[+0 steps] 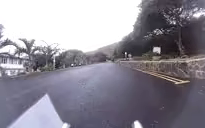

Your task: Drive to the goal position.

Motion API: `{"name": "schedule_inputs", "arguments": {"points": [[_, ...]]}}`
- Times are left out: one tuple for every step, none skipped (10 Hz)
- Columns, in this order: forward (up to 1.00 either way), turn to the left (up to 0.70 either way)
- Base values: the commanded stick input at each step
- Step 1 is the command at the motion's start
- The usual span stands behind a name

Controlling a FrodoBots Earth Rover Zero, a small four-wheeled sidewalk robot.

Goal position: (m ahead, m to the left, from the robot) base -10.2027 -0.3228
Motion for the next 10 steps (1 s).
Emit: {"name": "schedule_inputs", "arguments": {"points": [[0.0, 0.0], [0.0, 0.0], [0.0, 0.0], [0.0, 0.0], [0.0, 0.03], [0.0, 0.12], [0.0, 0.5], [0.0, 0.5], [0.0, 0.5], [0.0, 0.5]]}}
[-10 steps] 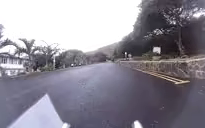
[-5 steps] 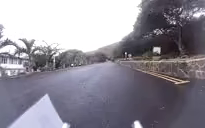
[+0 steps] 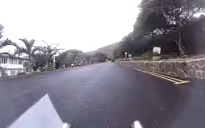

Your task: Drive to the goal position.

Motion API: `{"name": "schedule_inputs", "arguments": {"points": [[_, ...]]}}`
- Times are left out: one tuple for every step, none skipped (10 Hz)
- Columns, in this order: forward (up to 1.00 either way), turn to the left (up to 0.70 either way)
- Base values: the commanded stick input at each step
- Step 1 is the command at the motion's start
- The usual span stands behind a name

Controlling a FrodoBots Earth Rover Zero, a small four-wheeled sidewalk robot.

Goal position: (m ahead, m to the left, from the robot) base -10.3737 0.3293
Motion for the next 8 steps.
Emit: {"name": "schedule_inputs", "arguments": {"points": [[0.0, 0.5], [0.0, 0.5], [0.0, 0.5], [0.0, 0.5], [0.0, 0.5], [0.0, 0.5], [0.0, 0.5], [0.0, 0.5]]}}
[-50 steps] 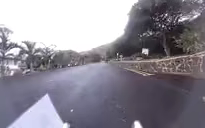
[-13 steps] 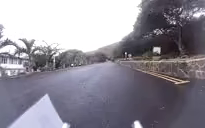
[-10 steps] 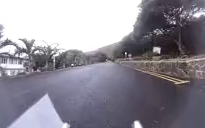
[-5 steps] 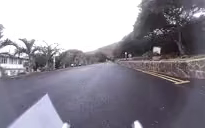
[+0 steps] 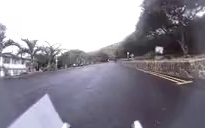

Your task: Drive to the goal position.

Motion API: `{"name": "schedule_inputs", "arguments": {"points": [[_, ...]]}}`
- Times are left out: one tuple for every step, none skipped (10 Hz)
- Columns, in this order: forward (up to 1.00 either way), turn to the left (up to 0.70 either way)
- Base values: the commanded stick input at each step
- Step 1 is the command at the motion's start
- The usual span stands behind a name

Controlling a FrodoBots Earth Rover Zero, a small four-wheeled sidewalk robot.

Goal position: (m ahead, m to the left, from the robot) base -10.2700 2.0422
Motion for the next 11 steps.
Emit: {"name": "schedule_inputs", "arguments": {"points": [[0.0, 0.5], [0.0, 0.5], [0.0, 0.5], [0.0, 0.5], [0.0, 0.5], [0.0, 0.5], [0.0, 0.5], [0.0, 0.5], [0.0, 0.5], [0.0, 0.5], [0.0, 0.5]]}}
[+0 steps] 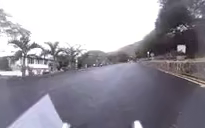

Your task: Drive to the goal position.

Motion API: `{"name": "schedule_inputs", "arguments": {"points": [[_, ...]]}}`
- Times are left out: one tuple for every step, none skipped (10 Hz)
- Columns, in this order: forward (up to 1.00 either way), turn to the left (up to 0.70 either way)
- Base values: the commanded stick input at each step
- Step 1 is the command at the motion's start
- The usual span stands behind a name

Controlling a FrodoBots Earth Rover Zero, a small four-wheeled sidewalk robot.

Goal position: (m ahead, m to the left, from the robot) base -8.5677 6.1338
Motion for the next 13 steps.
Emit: {"name": "schedule_inputs", "arguments": {"points": [[0.0, 0.5], [0.0, 0.5], [0.0, 0.5], [0.0, 0.5], [0.0, 0.5], [0.0, 0.5], [0.0, 0.5], [0.0, 0.5], [0.0, 0.5], [0.0, 0.5], [0.0, 0.5], [0.0, 0.5], [0.0, 0.5]]}}
